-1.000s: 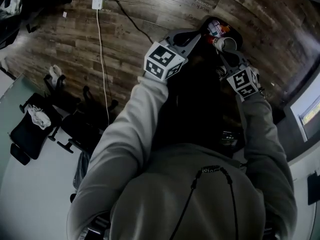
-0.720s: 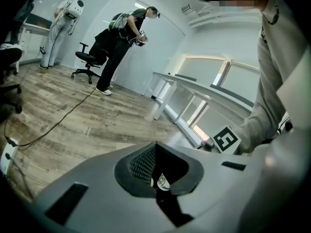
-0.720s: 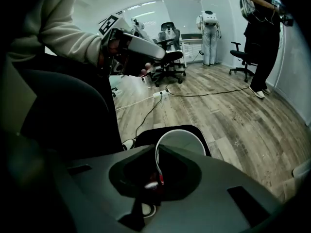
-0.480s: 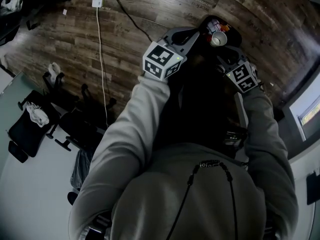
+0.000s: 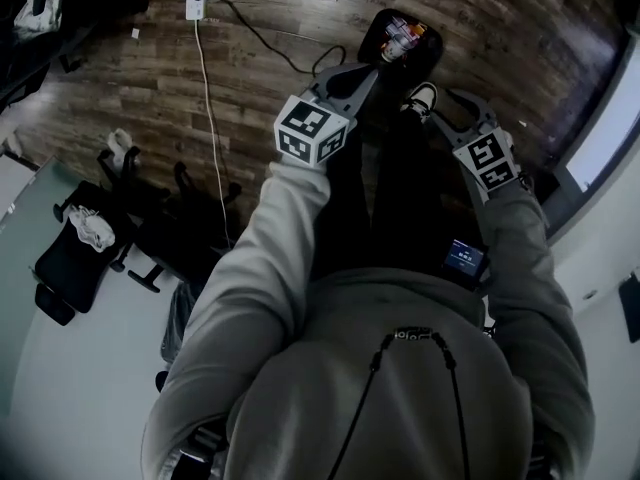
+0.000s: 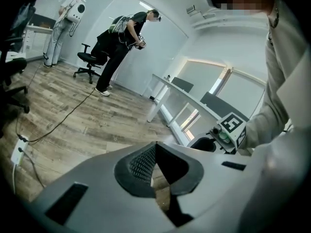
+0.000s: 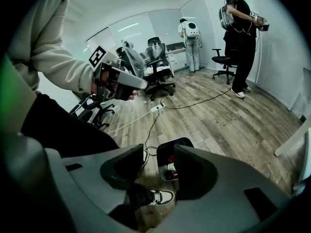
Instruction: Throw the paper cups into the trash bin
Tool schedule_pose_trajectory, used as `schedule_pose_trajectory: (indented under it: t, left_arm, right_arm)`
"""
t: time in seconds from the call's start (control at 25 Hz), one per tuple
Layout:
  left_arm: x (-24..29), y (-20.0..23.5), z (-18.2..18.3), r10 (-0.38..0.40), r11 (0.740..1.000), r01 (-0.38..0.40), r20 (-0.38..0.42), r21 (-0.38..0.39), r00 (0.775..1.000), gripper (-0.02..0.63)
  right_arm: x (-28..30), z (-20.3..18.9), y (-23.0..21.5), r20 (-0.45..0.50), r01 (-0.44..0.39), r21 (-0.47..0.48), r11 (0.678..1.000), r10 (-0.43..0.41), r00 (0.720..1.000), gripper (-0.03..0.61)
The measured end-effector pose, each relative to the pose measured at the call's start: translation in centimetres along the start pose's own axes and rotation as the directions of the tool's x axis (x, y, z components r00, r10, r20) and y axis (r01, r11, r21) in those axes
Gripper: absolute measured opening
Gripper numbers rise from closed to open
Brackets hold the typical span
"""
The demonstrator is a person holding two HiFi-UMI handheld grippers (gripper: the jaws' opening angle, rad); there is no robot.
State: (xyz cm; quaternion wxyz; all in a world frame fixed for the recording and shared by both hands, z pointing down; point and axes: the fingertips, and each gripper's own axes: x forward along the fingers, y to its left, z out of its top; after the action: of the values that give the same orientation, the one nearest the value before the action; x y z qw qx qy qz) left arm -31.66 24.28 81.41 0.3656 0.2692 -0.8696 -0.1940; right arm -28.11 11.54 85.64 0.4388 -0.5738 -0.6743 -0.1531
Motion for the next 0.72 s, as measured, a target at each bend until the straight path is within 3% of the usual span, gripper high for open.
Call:
schedule_pose_trajectory:
  t: [0.28, 0.48, 0.52, 0.6, 0.72]
  left_arm:
    - [-5.0, -6.7, 5.7, -0.007, 0.999, 0.007, 0.007, 0.037, 1.000, -0.005]
    - [-7.9, -8.6, 10.2, -0.012, 0.996, 0.011, 0.018, 0.092, 1.000, -0.005]
    - [-8.6, -9.1, 10.9, -0.014, 0.996, 0.012, 0.025, 0.089, 1.000, -0.005]
    - [-9.9, -10.1, 12.4, -0.020, 0.996, 0.017, 0.038, 0.093, 0.999, -0.005]
    - [-11.9, -10.7, 14.5, -0.014, 0.992, 0.008, 0.044, 0.128, 0.999, -0.005]
  right_arm:
    - [-9.7, 5.2, 3.3, 0.054, 0.050, 0.009, 0.999, -0.050, 0.997, 0.173]
    - [-15.2, 9.8, 2.4, 0.119, 0.114, 0.017, 0.993, -0.115, 0.986, 0.172]
    - [-16.4, 10.5, 2.1, 0.129, 0.126, 0.021, 0.992, -0.128, 0.983, 0.159]
    - [-18.7, 11.9, 1.6, 0.152, 0.145, 0.038, 0.989, -0.150, 0.977, 0.020]
    - [-21.3, 14.4, 1.6, 0.194, 0.154, 0.073, 0.985, -0.165, 0.967, 0.018]
